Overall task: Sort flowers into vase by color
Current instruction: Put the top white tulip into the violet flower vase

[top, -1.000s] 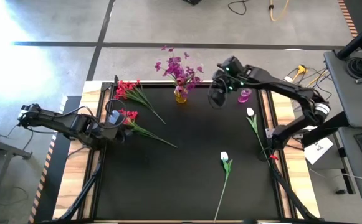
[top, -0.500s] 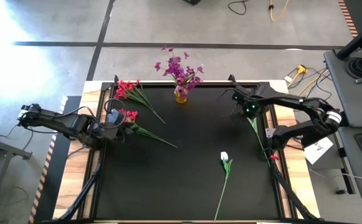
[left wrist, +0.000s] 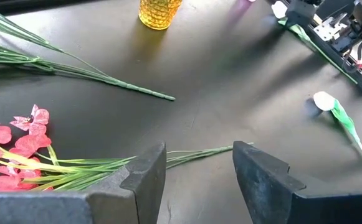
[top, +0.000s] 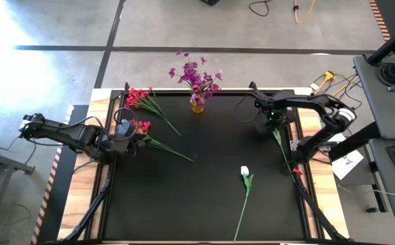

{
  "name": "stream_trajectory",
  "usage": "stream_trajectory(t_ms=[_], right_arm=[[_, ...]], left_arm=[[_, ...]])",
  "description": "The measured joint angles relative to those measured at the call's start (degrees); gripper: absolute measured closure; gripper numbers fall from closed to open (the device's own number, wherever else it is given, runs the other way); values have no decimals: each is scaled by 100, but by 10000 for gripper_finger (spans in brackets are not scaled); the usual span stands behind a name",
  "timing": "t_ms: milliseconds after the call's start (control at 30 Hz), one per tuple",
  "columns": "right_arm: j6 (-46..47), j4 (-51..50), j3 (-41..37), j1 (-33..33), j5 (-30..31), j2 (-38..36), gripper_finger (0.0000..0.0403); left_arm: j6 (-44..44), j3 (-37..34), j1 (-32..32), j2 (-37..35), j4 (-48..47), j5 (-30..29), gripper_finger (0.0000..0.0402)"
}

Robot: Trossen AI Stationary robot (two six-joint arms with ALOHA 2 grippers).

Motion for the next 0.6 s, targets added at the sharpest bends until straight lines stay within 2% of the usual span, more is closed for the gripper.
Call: stream_trajectory(t_ms=[167, 300, 367, 500, 600], right_arm=[[-199, 127, 25, 2, -127, 258, 290], [-114, 270, -16, 12, -283, -33, 360], [-34, 412, -21, 12, -286, -395, 383], [31, 534, 160, 12, -419, -1366, 388], [-42, 1084, 528, -6, -384, -2185, 389]], left_arm=[[0, 0, -2, -1, 0, 14, 231], [0, 0, -2, 0, 2, 89, 231], [0, 0, -2, 0, 3, 197, 231], [55, -2, -2, 15, 98, 231, 231], [176, -2, -2, 68, 306, 344, 231]])
